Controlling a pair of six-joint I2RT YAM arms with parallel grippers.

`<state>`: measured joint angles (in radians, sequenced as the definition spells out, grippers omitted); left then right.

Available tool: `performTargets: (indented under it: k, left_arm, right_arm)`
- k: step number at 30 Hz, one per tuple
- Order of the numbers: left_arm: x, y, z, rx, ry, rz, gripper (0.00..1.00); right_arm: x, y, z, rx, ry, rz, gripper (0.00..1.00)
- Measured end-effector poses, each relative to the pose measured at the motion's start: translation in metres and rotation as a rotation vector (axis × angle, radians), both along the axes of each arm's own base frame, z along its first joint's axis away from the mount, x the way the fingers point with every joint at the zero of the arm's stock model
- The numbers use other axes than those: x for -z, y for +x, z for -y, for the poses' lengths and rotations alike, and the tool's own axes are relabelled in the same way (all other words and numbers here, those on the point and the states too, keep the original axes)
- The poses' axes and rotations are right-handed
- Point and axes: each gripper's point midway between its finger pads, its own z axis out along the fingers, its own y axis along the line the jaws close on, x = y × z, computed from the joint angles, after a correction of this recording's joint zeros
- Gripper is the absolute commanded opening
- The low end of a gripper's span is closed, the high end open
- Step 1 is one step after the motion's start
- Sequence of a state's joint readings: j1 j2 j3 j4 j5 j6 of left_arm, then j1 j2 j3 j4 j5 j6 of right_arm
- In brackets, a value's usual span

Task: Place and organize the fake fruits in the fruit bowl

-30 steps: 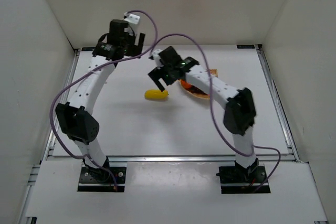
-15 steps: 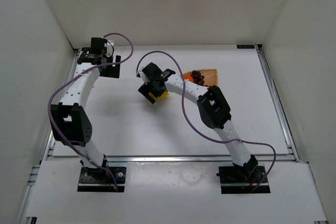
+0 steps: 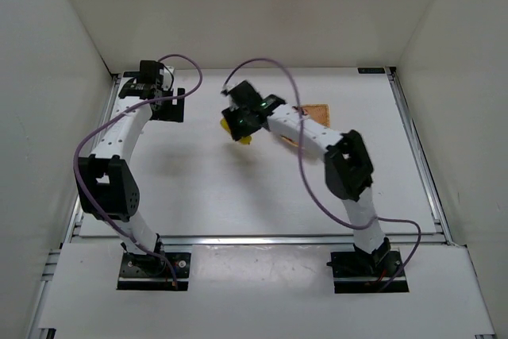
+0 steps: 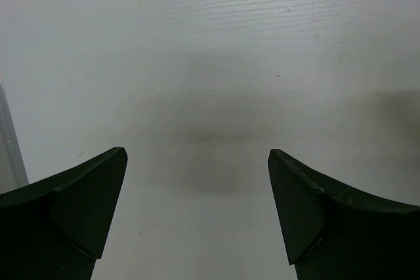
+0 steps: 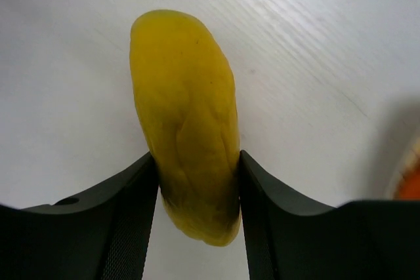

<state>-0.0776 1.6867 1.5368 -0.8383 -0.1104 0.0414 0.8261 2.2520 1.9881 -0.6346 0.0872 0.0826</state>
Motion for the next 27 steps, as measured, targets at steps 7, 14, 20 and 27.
performTargets:
  k: [7, 14, 20, 27]
  left_arm:
    - [0.017, -0.011, 0.000, -0.007, -0.005, -0.053, 1.00]
    - [0.028, -0.020, -0.002, -0.014, 0.000, -0.091, 1.00]
    - [0.033, -0.024, -0.004, -0.021, 0.010, -0.105, 1.00]
    - [0.034, -0.026, -0.008, -0.031, 0.028, -0.112, 1.00]
  right_arm:
    - [-0.131, 0.065, 0.162, 0.612, 0.397, 0.063, 0.00]
    - [-0.063, 0.102, 0.274, 0.944, 0.362, -0.054, 0.00]
    - [0.012, 0.089, 0.269, 0.943, 0.251, -0.243, 0.27]
    - [0.011, 0.090, 0.277, 0.919, 0.238, -0.250, 0.83]
